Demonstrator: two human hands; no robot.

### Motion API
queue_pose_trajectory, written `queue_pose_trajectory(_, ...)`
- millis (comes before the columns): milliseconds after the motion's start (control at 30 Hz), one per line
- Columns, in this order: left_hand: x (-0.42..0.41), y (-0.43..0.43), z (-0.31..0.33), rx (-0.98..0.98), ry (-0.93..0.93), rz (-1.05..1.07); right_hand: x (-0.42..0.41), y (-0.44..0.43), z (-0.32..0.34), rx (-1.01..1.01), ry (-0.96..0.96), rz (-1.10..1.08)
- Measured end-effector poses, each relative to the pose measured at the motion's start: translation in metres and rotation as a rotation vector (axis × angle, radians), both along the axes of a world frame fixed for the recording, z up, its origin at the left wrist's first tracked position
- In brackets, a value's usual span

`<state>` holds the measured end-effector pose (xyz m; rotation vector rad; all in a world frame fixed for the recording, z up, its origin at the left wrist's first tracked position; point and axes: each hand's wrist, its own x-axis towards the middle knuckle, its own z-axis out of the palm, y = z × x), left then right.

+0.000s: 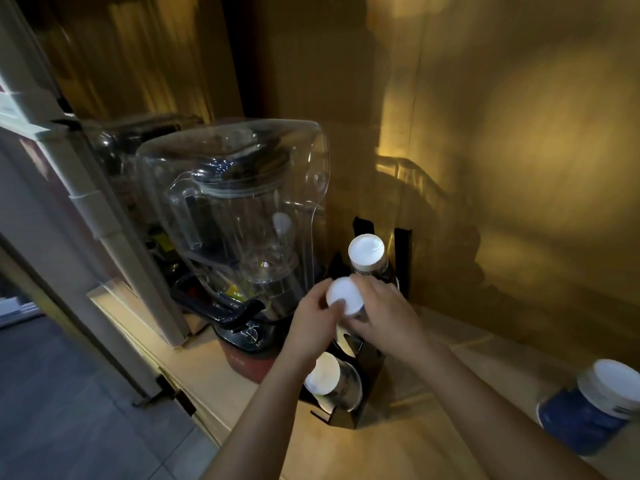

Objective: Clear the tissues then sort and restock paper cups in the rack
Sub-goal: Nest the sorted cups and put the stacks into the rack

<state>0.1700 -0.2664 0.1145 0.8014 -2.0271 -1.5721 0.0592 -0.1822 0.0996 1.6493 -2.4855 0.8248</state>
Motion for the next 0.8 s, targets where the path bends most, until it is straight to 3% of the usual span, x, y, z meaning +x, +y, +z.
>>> queue_pose_trajectory(100, -0.001, 0.002, -0.011, -0.463, -0.163, 0.017, -0.004, -0.004, -0.010, 0.060, 0.220, 0.006)
queue_pose_trajectory(233, -0.006, 0.008, -0.015, -0.670, -0.283, -0.021, -0.006, -0.005, 0.000, 0.108, 0.307, -0.015)
queue_pose_trajectory(333, -0.006, 0.012, -0.010, -0.623, -0.289, -0.030, -0.006, 0.000, 0.007, 0.169, 0.250, 0.019)
queue_pose_trajectory(500, -0.018, 0.033, 0.014, -0.677, -0.048, 0.078, -0.014, 0.027, 0.036, 0.093, -0.038, 0.158)
queue_pose_trajectory(600, -0.038, 0.057, 0.028, -0.650, 0.063, 0.000, -0.025, 0.054, 0.049, -0.007, -0.078, 0.077)
queue_pose_trajectory(800, -0.082, 0.112, 0.007, -0.601, 0.062, -0.190, -0.058, 0.134, 0.035, 0.018, -0.080, -0.210)
